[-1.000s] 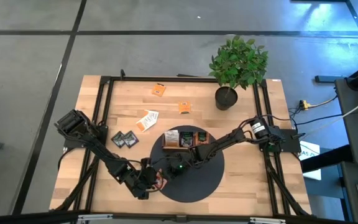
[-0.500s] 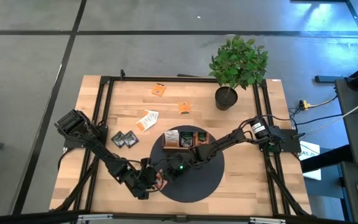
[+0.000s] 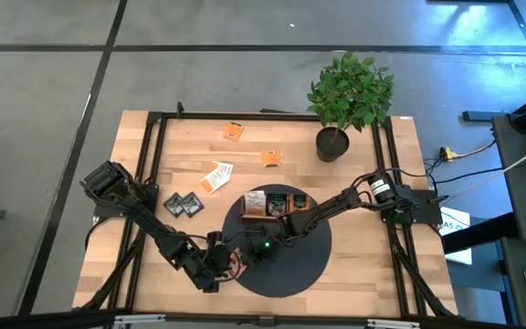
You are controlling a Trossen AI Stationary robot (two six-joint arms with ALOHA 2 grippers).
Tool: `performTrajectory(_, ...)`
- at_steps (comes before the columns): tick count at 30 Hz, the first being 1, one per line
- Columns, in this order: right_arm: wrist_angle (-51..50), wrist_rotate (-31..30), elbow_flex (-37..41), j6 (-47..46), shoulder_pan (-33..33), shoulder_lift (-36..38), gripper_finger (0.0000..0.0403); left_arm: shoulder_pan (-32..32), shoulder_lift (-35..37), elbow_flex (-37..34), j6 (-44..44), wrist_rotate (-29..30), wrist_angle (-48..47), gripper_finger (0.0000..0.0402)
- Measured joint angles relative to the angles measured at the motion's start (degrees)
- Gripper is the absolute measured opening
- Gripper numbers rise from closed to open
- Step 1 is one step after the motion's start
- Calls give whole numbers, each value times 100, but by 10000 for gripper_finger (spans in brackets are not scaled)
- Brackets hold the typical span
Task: Pick & Place Tea
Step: Put the orange tea bag into the right section of the wooden organizer
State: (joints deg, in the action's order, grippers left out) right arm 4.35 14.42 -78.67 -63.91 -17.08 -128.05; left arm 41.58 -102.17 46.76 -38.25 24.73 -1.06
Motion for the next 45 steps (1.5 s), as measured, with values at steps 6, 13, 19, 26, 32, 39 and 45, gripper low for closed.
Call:
performTrajectory(6, -18, 86, 2, 95, -7, 0, 145, 1, 0, 0, 1, 9, 0, 114)
performTrajectory(13, -25, -59, 2, -12, -11, 0, 108, 4, 0, 0, -17, 57, 0, 116)
performTrajectory(19, -38, -84, 2, -216, -10, 0, 59, 4, 1, 0, -13, 69, 0, 112)
performTrajectory(26, -58, -92, 3, -231, -11, 0, 7, 7, 11, 0, -14, 74, -2, 115)
performTrajectory(32, -188, -162, -217, -182, 0, 22, 5, 87, 200, -15, -348, -87, -216, 114)
performTrajectory(39, -1787, -340, -1246, 953, 202, -14, 4, 247, 715, -15, -758, -72, -897, 115)
performTrajectory(45, -3449, -256, -2486, 2401, 408, 306, 2, 338, 1055, -9, -811, -20, -960, 112)
